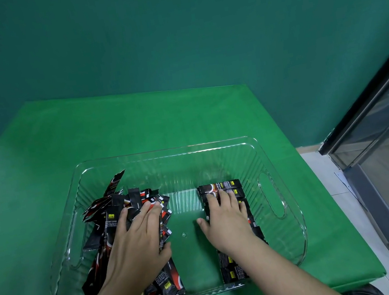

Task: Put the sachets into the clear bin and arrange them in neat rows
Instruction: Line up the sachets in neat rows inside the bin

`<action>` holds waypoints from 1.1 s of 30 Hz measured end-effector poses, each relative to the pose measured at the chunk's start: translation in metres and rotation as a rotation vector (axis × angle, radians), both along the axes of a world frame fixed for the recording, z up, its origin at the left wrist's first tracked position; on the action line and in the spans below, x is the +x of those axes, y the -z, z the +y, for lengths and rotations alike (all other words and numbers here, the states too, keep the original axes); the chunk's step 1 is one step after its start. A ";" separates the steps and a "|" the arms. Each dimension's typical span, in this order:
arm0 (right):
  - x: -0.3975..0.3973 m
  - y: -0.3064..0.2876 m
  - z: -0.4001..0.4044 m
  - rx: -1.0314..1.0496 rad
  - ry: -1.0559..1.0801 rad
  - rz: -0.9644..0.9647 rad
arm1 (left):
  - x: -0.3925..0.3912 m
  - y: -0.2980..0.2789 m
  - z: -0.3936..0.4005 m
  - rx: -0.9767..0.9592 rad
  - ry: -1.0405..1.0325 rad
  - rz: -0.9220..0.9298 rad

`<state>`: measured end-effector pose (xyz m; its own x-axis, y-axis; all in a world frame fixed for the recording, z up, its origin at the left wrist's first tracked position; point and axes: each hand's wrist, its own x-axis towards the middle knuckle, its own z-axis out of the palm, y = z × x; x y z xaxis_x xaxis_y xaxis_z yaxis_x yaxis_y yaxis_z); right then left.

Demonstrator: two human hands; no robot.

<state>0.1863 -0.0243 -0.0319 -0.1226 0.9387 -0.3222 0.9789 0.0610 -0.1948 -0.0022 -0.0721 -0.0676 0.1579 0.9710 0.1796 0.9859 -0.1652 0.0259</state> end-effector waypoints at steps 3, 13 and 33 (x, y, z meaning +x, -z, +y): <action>0.004 -0.001 0.003 0.017 0.040 -0.021 | 0.001 -0.001 0.000 0.002 -0.003 -0.006; 0.006 -0.002 0.008 0.012 0.054 -0.066 | 0.000 -0.001 0.000 0.025 0.001 -0.001; -0.001 -0.005 -0.002 0.015 -0.022 -0.055 | 0.000 0.001 -0.001 0.079 0.013 0.019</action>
<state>0.1851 -0.0259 -0.0270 -0.1261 0.9406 -0.3152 0.9865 0.0855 -0.1395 -0.0018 -0.0728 -0.0681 0.1748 0.9517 0.2523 0.9838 -0.1790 -0.0064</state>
